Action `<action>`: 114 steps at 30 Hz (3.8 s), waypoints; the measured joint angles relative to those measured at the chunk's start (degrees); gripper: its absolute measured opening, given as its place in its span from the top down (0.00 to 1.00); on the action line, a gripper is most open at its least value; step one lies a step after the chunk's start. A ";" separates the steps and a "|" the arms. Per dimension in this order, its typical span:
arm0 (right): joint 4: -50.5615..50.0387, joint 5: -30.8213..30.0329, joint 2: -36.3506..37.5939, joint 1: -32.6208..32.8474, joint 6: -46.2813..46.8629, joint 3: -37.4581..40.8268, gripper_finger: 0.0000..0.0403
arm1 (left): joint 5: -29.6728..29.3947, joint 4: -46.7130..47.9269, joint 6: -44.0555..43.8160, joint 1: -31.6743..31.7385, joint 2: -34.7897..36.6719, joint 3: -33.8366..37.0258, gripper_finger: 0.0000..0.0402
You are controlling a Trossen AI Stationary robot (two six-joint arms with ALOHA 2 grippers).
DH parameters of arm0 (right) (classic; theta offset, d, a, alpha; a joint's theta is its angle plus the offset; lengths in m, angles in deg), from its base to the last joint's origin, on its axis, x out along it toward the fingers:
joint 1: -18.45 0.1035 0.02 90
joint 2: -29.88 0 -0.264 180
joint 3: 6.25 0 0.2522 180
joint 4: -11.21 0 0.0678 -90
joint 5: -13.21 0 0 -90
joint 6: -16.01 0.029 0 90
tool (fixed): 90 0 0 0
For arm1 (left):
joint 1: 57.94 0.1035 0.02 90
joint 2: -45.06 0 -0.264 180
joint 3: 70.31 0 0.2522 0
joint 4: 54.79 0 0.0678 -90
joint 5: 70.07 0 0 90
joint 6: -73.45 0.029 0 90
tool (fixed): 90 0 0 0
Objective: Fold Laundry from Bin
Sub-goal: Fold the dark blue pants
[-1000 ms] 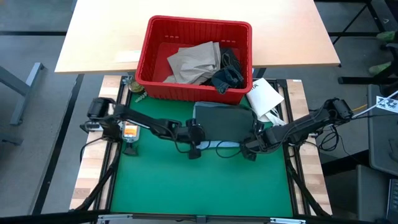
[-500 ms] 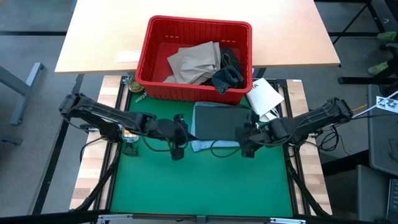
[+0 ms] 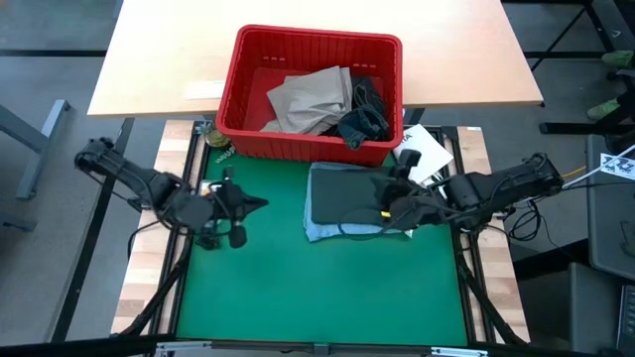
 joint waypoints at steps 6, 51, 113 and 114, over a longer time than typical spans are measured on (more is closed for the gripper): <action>1.10 3.98 0.00 -4.67 -0.10 0.00 0.64 | -0.72 -0.61 -3.93 -3.85 2.92 7.27 0.99; 0.83 34.25 -12.02 -49.04 -17.05 0.09 0.41 | -2.54 -4.63 -14.86 -6.28 3.89 17.22 0.99; 12.41 51.73 -8.89 -28.23 -17.98 -50.58 0.98 | -3.87 -9.94 -14.65 -6.28 3.87 17.22 0.99; 12.81 52.02 -8.66 -26.61 -17.98 -50.90 0.98 | -3.87 -10.05 -14.60 -6.28 3.87 17.22 0.99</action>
